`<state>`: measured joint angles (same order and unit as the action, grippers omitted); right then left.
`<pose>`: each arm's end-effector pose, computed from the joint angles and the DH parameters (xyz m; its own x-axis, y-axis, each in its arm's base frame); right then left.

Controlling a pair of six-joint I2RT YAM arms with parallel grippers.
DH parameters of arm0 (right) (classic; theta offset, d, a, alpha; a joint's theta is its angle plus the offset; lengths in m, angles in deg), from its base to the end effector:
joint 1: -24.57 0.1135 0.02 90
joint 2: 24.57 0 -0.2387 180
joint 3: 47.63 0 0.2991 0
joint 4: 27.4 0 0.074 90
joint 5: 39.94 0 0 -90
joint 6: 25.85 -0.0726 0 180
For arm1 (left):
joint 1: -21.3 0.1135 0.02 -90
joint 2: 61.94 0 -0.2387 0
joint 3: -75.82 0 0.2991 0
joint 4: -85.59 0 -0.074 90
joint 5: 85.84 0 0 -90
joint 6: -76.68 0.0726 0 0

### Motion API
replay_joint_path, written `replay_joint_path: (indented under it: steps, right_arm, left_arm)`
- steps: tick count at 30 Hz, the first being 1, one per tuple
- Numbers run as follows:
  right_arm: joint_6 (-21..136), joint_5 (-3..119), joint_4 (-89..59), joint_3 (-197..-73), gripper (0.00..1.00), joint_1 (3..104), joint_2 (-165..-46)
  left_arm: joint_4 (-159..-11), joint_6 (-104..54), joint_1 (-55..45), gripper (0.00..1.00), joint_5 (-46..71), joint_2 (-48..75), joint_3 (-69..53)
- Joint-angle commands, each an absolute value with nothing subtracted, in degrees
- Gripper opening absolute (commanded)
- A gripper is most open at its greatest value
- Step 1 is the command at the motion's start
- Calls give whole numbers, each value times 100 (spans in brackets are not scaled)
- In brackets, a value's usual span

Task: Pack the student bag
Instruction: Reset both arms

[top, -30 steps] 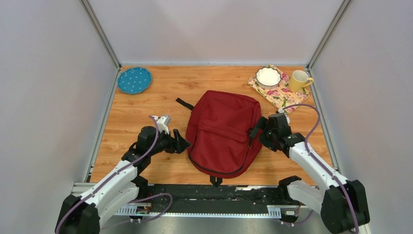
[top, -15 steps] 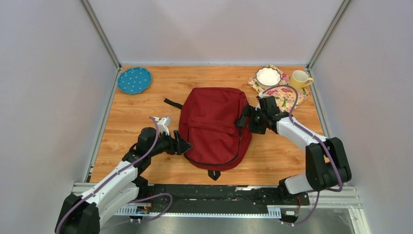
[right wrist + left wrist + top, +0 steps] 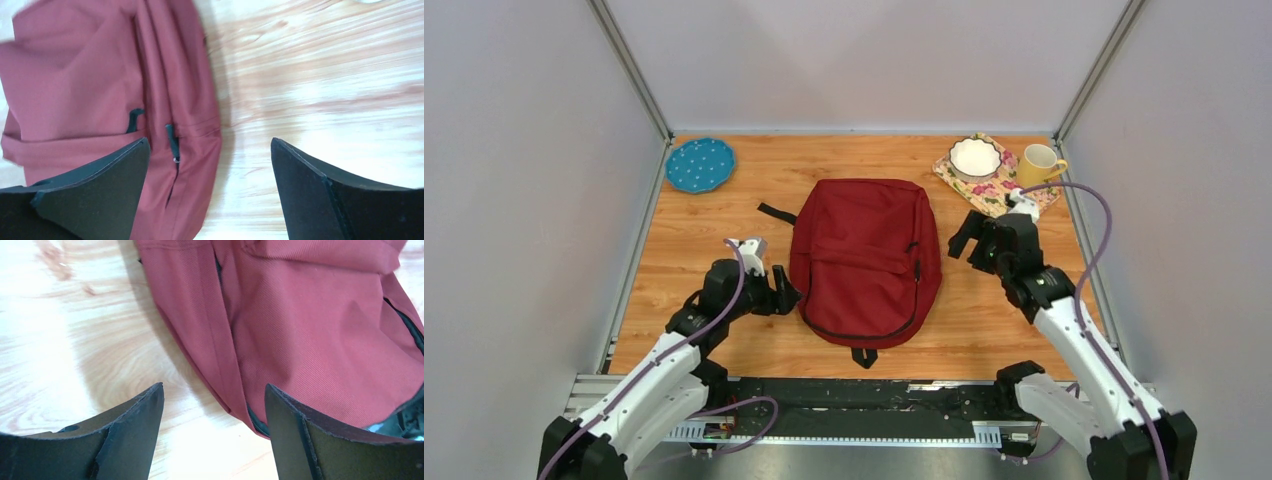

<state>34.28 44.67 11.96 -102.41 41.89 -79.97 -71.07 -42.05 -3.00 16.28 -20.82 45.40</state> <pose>0.2843 0.0815 0.2128 -0.6453 0.3181 -0.6945 0.1081 0.9380 0.3293 0.2254 -0.1185 0.1338 -0.7170 -0.1919 -0.6701 0.2466 0.8293 -0.5014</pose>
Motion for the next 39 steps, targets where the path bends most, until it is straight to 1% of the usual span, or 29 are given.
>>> replay_joint_path:
  steps: [1,3,7,9,12,19,22,31,34,39]
  right_arm:
    - [3558,2959,1354,-9912,94,4171,-7004]
    - [3428,2687,1055,-9525,94,4171,-6730]
    - [3155,2151,1063,-9217,95,4180,-6298]
    - [3415,1966,905,-9016,95,4171,-6193]
    - [3847,2008,738,-8996,95,4171,-6131]
    - [4155,1789,633,-8980,95,4162,-6271]
    - [4332,2130,378,-8918,95,4276,-6263]
    - [5386,1709,-71,-9401,95,5620,-5850]
    - [5439,1991,78,-9699,96,5674,-5718]
    - [5623,1938,175,-9981,96,5674,-5674]
  left_arm:
    - [-6589,-3916,-296,81,856,-2309,4202]
    - [-6501,-3899,-296,81,583,-2467,4140]
    - [-6176,-3618,-305,81,425,-2739,4000]
    - [-6061,-3538,-305,81,442,-2898,3860]
    - [-5877,-3460,-305,81,425,-3126,3745]
    - [-5463,-3160,-296,82,117,-3487,3911]
    - [-5507,-3081,-296,82,126,-3505,3991]
    - [-5709,-2967,-305,82,73,-3671,4052]
    - [-5727,-2958,-305,82,12,-3645,4070]
    - [-5657,-3002,-296,82,29,-3584,4035]
